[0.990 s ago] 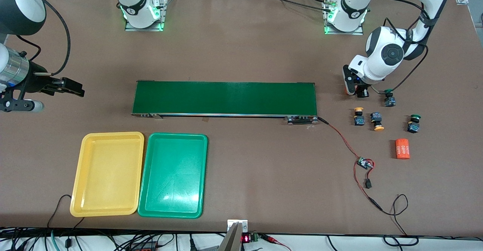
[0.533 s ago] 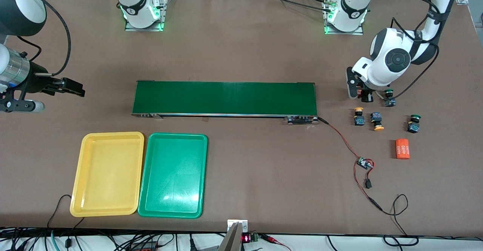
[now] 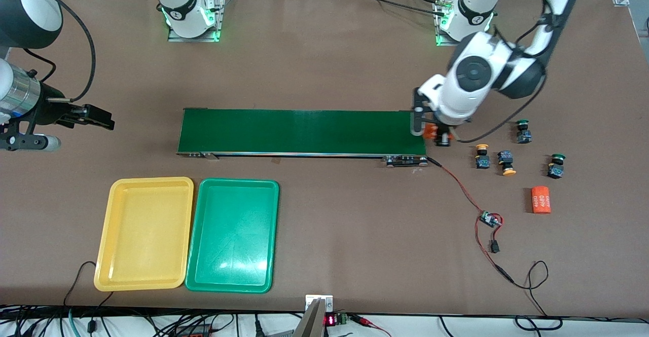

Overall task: Sort buttons by color to trays
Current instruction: 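Carry the cylinder onto the green conveyor belt and open the left gripper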

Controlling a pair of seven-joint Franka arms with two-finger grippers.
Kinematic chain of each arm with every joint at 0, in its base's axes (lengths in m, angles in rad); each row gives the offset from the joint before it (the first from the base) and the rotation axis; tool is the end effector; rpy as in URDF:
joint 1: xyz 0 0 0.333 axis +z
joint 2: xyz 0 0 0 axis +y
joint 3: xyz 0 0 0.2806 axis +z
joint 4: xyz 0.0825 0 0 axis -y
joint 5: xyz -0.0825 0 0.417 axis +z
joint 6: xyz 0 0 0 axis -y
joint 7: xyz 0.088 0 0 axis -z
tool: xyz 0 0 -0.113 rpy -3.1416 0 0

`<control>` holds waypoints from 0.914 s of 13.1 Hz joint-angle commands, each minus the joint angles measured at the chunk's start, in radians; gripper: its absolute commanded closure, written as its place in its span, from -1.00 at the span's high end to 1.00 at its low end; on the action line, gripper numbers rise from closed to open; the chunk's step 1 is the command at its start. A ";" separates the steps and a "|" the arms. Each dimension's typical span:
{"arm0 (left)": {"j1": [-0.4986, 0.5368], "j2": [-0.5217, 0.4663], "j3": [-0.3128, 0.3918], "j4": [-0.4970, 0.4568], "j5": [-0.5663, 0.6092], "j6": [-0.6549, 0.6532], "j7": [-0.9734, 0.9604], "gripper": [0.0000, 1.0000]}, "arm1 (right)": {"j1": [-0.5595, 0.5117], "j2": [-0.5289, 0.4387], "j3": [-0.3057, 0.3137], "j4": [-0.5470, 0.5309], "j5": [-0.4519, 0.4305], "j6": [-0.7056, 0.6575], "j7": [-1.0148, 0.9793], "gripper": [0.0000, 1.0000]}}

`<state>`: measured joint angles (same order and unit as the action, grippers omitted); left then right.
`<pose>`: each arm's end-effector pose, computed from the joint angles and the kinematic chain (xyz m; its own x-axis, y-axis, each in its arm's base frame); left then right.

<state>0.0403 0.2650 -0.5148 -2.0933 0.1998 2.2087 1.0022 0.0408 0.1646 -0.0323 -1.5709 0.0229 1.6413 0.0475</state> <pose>0.5178 -0.2612 0.2395 -0.0292 -0.9969 -0.0728 -0.9963 0.0232 0.0824 0.6292 0.0089 0.4886 0.9947 -0.0407 -0.0947 -0.0421 -0.9990 -0.0128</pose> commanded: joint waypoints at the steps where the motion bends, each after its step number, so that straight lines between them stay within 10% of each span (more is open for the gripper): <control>1: -0.081 0.132 -0.010 0.119 0.023 -0.017 -0.115 -0.85 | -0.007 0.009 0.008 0.023 0.015 -0.018 -0.009 1.00; 6: -0.102 0.217 -0.010 0.148 0.092 -0.011 -0.163 -0.53 | -0.007 0.009 0.006 0.022 0.015 -0.018 -0.009 1.00; 8: -0.102 0.214 -0.011 0.148 0.093 -0.015 -0.204 0.99 | -0.007 0.009 0.006 0.022 0.015 -0.018 -0.009 1.00; 12: -0.080 0.124 -0.020 0.165 0.089 -0.111 -0.212 1.00 | -0.009 0.009 0.006 0.022 0.015 -0.021 -0.009 1.00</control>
<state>-0.0580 0.4569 -0.5225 -1.9437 0.2692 2.1851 0.8108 0.0408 0.1648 -0.0315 -1.5709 0.0233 1.6392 0.0475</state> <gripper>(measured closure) 0.022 0.000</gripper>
